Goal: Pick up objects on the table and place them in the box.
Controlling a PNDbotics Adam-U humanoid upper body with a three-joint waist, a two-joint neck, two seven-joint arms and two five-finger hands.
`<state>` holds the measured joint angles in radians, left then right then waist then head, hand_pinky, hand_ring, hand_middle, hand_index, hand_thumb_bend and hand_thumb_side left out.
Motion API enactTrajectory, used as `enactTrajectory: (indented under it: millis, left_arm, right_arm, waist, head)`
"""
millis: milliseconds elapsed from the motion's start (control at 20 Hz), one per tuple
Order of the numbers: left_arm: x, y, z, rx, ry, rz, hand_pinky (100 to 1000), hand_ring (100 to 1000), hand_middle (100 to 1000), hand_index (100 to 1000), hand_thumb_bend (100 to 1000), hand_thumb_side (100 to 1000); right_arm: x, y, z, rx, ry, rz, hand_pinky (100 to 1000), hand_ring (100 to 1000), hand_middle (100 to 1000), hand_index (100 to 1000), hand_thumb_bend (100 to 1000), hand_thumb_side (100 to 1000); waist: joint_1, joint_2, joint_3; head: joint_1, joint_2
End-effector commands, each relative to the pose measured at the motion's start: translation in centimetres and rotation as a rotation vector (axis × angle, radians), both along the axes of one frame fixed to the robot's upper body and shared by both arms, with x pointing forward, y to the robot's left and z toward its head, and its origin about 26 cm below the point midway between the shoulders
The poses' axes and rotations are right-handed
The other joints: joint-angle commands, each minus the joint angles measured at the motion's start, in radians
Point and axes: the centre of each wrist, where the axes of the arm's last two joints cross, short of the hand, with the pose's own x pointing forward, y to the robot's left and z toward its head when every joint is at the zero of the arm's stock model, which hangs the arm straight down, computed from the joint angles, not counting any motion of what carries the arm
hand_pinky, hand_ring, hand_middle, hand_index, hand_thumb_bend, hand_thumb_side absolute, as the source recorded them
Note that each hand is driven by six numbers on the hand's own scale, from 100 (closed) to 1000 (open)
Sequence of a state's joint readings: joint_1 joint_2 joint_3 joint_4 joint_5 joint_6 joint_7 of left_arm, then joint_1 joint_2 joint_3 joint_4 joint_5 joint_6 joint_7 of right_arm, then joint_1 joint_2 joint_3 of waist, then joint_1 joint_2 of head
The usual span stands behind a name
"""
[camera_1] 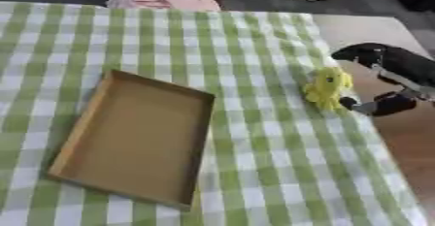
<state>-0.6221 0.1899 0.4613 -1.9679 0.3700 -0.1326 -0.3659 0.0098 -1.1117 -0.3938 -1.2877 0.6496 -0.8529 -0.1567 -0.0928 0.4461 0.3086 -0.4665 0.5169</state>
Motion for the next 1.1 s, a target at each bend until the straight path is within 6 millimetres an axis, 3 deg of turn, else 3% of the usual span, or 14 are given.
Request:
enactTrajectory:
  millis: [50,700,950,1100]
  left_arm:
    - [-0.4,0.6,0.7,0.028,-0.022,0.019,565,773,795,524,100,722]
    - [-0.1,1.0,0.7,0.043,-0.024,0.018,564,775,797,520,100,724]
    - [-0.1,1.3,0.8,0.056,-0.025,0.027,564,776,798,518,100,725]
    - [-0.1,1.3,0.8,0.064,-0.023,0.028,563,776,798,518,100,726]
  right_arm:
    - [-0.2,-0.3,1.2,-0.044,-0.007,-0.014,901,913,873,991,325,305]
    - [-0.1,-0.1,0.6,-0.077,0.017,-0.017,903,924,884,992,270,266]
    - [-0.2,-0.2,-0.3,-0.132,0.103,-0.057,907,948,894,990,146,171]
    - [-0.4,-0.5,-0.7,-0.158,0.149,-0.09,909,956,900,993,118,155]
  waist:
    - [-0.001,-0.016,0.0]
    - [-0.012,0.001,0.021]
    - [-0.025,0.005,0.02]
    - [-0.033,0.006,0.015]
  head:
    - [-0.018,-0.019]
    - [-0.037,-0.036]
    - [-0.045,-0.031]
    - [-0.048,-0.027]
